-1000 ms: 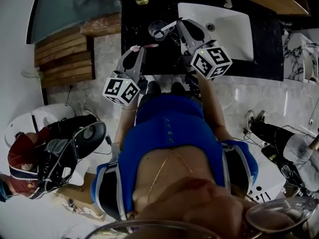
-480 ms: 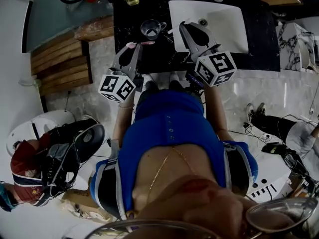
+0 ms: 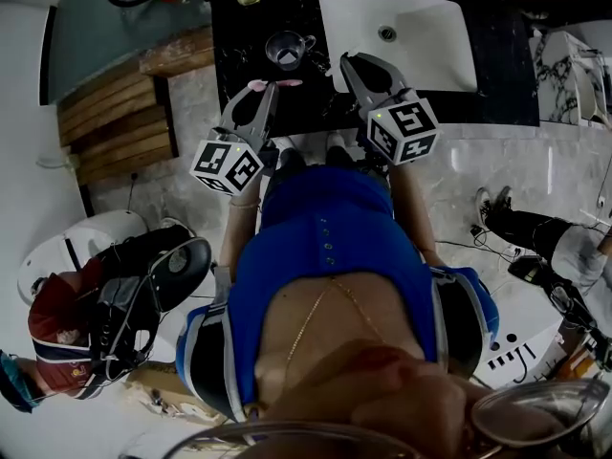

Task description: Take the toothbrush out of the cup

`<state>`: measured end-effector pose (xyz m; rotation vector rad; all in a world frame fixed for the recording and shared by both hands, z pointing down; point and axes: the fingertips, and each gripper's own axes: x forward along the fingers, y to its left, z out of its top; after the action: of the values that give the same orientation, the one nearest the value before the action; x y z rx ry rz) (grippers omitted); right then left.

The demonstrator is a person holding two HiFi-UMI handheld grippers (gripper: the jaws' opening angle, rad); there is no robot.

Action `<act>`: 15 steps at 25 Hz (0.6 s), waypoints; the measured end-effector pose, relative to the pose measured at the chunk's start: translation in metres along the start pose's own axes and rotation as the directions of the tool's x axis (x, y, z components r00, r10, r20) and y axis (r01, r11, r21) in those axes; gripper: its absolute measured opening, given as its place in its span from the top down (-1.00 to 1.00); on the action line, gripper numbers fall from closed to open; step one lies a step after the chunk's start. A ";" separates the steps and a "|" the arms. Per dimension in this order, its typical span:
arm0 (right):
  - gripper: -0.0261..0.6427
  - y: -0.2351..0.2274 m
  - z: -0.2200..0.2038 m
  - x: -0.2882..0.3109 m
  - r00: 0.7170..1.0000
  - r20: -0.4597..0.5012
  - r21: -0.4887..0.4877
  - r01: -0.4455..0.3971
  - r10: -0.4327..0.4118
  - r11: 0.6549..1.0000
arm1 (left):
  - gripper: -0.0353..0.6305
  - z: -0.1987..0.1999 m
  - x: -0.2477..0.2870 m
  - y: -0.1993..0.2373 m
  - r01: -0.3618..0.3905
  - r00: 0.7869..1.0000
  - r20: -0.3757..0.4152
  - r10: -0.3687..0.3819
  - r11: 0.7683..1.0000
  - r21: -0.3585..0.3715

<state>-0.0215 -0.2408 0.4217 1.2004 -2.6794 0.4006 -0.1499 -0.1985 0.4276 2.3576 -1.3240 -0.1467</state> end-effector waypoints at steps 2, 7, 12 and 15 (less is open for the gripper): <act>0.86 0.001 -0.002 0.000 1.000 -0.007 -0.007 0.003 -0.003 1.000 | 0.82 -0.002 0.000 0.000 0.007 1.000 -0.004 -0.007 1.000 -0.027; 0.86 0.003 -0.005 0.001 1.000 -0.009 0.004 -0.011 0.011 1.000 | 0.82 -0.006 0.002 -0.001 0.015 1.000 -0.014 -0.016 0.999 -0.034; 0.86 0.003 -0.008 0.003 1.000 -0.011 0.009 -0.012 0.012 1.000 | 0.82 -0.011 0.005 -0.002 0.023 0.999 -0.022 -0.025 0.998 -0.051; 0.86 0.003 -0.008 0.001 1.000 -0.007 0.001 -0.005 0.005 1.000 | 0.82 -0.013 0.005 -0.004 0.033 0.999 -0.024 -0.035 0.998 -0.059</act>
<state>-0.0240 -0.2375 0.4294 1.1899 -2.6770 0.4061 -0.1400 -0.1967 0.4385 2.3263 -1.2519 -0.1639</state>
